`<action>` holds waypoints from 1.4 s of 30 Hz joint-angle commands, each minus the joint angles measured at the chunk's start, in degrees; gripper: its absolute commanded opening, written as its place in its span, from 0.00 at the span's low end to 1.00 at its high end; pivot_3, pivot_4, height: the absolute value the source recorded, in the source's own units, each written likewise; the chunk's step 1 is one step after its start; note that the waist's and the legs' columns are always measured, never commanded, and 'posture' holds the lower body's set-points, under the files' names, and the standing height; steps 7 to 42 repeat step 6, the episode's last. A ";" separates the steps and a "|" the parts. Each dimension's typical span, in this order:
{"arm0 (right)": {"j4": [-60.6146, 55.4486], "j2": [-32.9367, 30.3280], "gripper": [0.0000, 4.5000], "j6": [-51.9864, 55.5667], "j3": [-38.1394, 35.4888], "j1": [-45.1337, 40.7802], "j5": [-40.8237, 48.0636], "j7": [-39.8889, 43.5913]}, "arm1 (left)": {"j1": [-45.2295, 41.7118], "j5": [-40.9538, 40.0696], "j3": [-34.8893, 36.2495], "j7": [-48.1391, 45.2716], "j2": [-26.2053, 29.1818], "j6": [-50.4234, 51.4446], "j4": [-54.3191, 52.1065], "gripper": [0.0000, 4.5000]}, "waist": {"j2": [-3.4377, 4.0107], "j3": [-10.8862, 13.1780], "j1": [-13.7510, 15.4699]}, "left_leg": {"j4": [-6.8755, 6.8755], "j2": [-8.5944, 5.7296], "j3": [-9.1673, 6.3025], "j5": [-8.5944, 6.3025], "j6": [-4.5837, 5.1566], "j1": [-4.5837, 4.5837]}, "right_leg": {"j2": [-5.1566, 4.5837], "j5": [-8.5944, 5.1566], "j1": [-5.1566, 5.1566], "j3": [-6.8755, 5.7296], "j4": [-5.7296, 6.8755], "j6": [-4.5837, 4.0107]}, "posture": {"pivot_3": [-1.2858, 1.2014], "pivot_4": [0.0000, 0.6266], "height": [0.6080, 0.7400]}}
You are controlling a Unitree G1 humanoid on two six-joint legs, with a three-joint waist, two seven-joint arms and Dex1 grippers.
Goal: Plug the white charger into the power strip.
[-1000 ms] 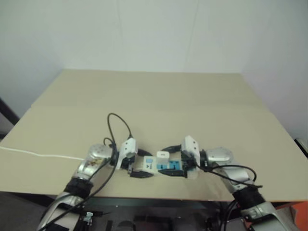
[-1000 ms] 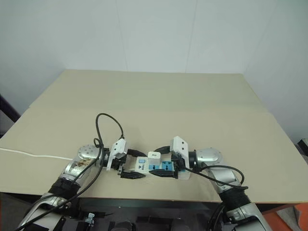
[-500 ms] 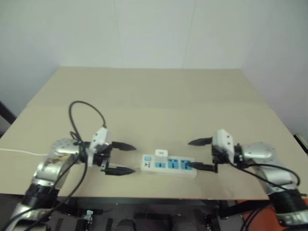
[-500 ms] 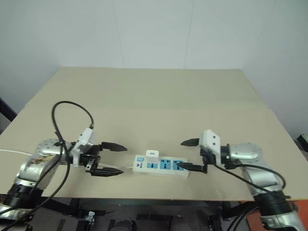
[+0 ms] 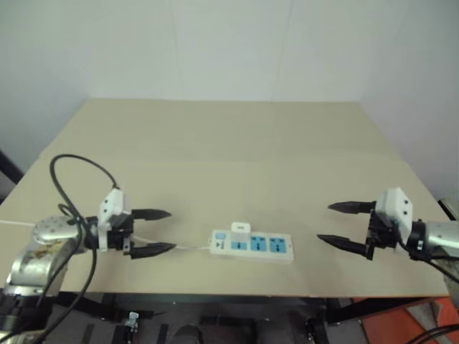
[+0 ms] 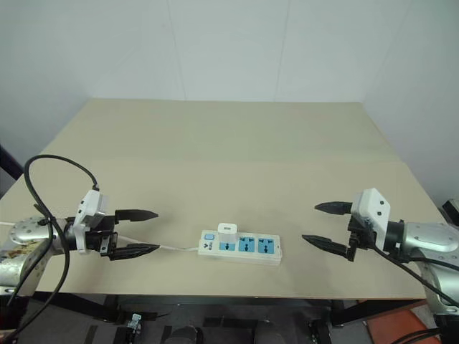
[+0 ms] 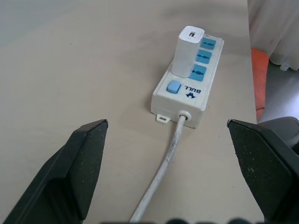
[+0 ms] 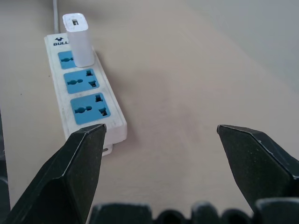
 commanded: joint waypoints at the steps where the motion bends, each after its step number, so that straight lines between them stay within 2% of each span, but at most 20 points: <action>1: -2.29 -0.86 1.00 0.67 -2.26 0.11 1.18 -0.99 | -0.76 -1.30 0.62 0.55 -0.10 -0.02 -1.61 0.99 | 0.00 0.00 0.02 | 0.00 0.00 0.01 0.00 0.00 0.00 | 0.00 0.00 0.00 0.00 0.00 0.00 | 0.52 0.24 1.00; 6: -3.19 -0.94 1.00 0.84 -2.11 0.47 0.94 -1.52 | -3.24 -0.62 -1.33 0.31 -1.24 -0.46 0.16 0.99 | -0.01 0.01 0.13 | 0.00 -0.01 0.02 0.00 0.00 -0.01 | -0.01 0.00 0.00 0.01 -0.01 0.00 | 0.52 0.24 1.00; 42: -3.19 -0.94 1.00 0.84 -2.11 0.47 0.94 -1.52 | -3.24 -0.62 -1.33 0.31 -1.24 -0.46 0.16 0.99 | -0.01 0.01 0.13 | 0.00 -0.01 0.02 0.00 0.00 -0.01 | -0.01 0.00 0.00 0.01 -0.01 0.00 | 0.52 0.24 1.00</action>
